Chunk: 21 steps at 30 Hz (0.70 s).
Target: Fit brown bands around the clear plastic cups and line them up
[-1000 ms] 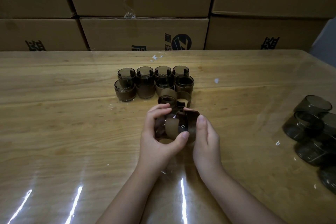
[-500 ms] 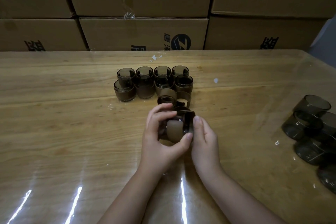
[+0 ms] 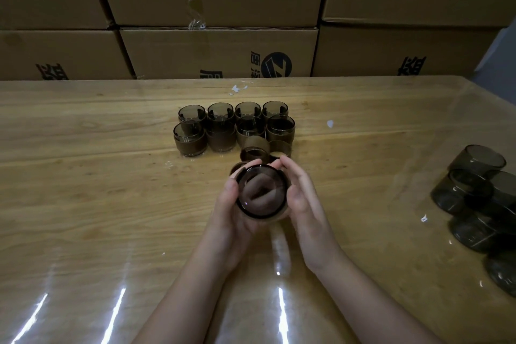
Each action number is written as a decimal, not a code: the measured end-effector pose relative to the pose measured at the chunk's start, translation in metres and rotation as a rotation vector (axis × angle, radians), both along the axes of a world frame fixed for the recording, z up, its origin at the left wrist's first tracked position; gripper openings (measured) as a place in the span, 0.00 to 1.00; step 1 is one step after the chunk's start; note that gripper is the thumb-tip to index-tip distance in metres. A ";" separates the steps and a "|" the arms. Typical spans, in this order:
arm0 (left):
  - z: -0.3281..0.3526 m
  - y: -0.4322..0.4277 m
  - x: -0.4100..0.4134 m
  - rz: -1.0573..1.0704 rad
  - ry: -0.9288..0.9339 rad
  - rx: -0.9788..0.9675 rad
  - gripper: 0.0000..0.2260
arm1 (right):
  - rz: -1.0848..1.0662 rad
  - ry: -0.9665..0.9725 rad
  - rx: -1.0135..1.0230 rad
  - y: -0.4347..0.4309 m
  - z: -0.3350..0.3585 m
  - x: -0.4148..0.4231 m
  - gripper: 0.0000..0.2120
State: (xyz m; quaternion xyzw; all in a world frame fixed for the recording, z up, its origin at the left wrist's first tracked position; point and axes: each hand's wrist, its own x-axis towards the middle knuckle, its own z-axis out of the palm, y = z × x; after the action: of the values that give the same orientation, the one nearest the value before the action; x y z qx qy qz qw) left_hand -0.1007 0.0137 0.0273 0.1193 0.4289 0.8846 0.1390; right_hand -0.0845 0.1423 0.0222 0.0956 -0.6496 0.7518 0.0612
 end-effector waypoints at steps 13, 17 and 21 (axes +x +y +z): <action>0.000 -0.002 -0.003 -0.039 -0.074 0.125 0.41 | 0.194 -0.219 -0.446 0.005 0.000 -0.009 0.24; -0.002 -0.004 -0.004 -0.097 -0.065 0.158 0.37 | 0.216 -0.217 -0.504 0.007 0.003 -0.010 0.24; -0.002 -0.003 -0.005 -0.125 -0.065 0.185 0.37 | 0.267 -0.205 -0.591 0.007 0.005 -0.011 0.28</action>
State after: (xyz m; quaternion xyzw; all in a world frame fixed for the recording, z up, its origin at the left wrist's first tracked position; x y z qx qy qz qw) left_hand -0.1053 0.0109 0.0256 0.1295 0.3323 0.9134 0.1961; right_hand -0.0953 0.1496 0.0272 0.0817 -0.3881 0.9147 -0.0782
